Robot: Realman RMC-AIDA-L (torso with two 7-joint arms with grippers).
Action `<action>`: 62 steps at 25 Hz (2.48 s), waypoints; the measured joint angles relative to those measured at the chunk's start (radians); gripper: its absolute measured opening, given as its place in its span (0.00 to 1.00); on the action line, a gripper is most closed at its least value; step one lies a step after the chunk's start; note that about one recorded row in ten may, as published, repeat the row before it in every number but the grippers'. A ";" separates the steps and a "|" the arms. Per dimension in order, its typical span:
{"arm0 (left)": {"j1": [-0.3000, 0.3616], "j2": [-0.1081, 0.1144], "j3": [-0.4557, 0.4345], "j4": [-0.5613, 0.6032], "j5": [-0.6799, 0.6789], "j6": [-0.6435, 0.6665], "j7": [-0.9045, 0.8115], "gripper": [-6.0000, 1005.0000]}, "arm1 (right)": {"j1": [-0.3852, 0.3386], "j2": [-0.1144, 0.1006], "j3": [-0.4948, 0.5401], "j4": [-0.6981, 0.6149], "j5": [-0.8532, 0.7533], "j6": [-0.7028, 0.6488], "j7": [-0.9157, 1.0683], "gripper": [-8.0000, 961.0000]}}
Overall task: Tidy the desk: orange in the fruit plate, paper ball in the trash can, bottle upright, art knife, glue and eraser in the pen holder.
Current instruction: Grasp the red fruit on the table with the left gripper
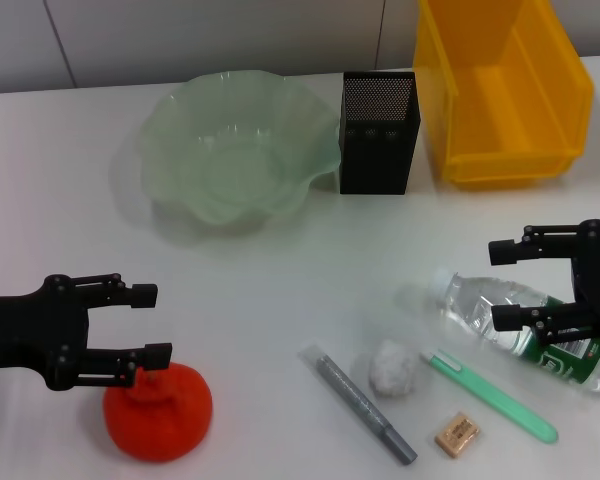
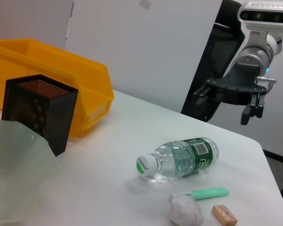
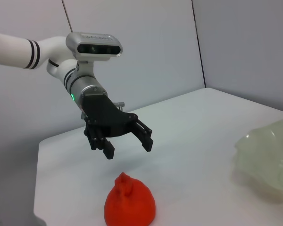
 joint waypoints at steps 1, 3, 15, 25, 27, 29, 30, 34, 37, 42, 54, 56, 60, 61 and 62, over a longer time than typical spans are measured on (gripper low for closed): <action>0.000 0.000 0.000 0.000 0.000 0.000 0.000 0.80 | 0.000 0.000 0.000 0.000 0.000 0.000 0.000 0.81; 0.000 0.000 0.000 0.001 0.000 0.005 -0.001 0.80 | 0.000 0.000 0.001 0.000 0.000 0.000 0.000 0.81; 0.007 -0.012 0.007 0.017 0.014 -0.013 0.002 0.79 | -0.006 0.002 0.001 0.012 0.039 0.005 -0.004 0.81; 0.020 -0.018 -0.010 0.056 0.004 0.010 -0.005 0.78 | -0.014 0.001 0.003 -0.046 0.048 0.004 0.080 0.81; 0.025 -0.023 -0.012 0.073 0.001 0.011 -0.003 0.78 | -0.015 0.001 0.000 -0.057 0.048 0.000 0.091 0.81; 0.036 -0.030 -0.012 0.109 -0.004 0.018 -0.002 0.78 | -0.015 0.002 -0.005 -0.063 0.047 -0.013 0.093 0.81; 0.049 -0.038 -0.012 0.139 -0.010 0.025 -0.002 0.78 | -0.015 0.001 -0.008 -0.064 0.046 -0.021 0.093 0.81; 0.099 -0.067 -0.008 0.249 -0.029 0.069 0.000 0.77 | -0.015 -0.003 -0.023 -0.080 0.043 -0.069 0.075 0.81; 0.131 -0.076 -0.003 0.284 -0.030 0.102 0.001 0.77 | -0.015 0.001 -0.025 -0.102 0.041 -0.076 0.076 0.81; 0.155 -0.081 0.010 0.278 -0.013 0.098 0.021 0.77 | -0.012 0.002 -0.025 -0.106 0.039 -0.075 0.080 0.81; 0.149 -0.099 0.079 0.178 0.028 -0.083 0.120 0.76 | -0.001 0.006 -0.025 -0.106 0.039 -0.070 0.097 0.81; 0.149 -0.099 0.103 0.176 0.028 -0.105 0.119 0.76 | -0.002 0.007 -0.025 -0.106 0.039 -0.069 0.101 0.81; 0.149 -0.098 0.129 0.175 0.028 -0.132 0.116 0.75 | -0.001 0.008 -0.022 -0.106 0.039 -0.067 0.106 0.81; 0.149 -0.098 0.129 0.175 0.028 -0.132 0.116 0.75 | -0.001 0.009 -0.021 -0.106 0.039 -0.067 0.106 0.81; 0.149 -0.098 0.129 0.175 0.028 -0.132 0.116 0.75 | -0.001 0.009 -0.020 -0.106 0.039 -0.067 0.106 0.81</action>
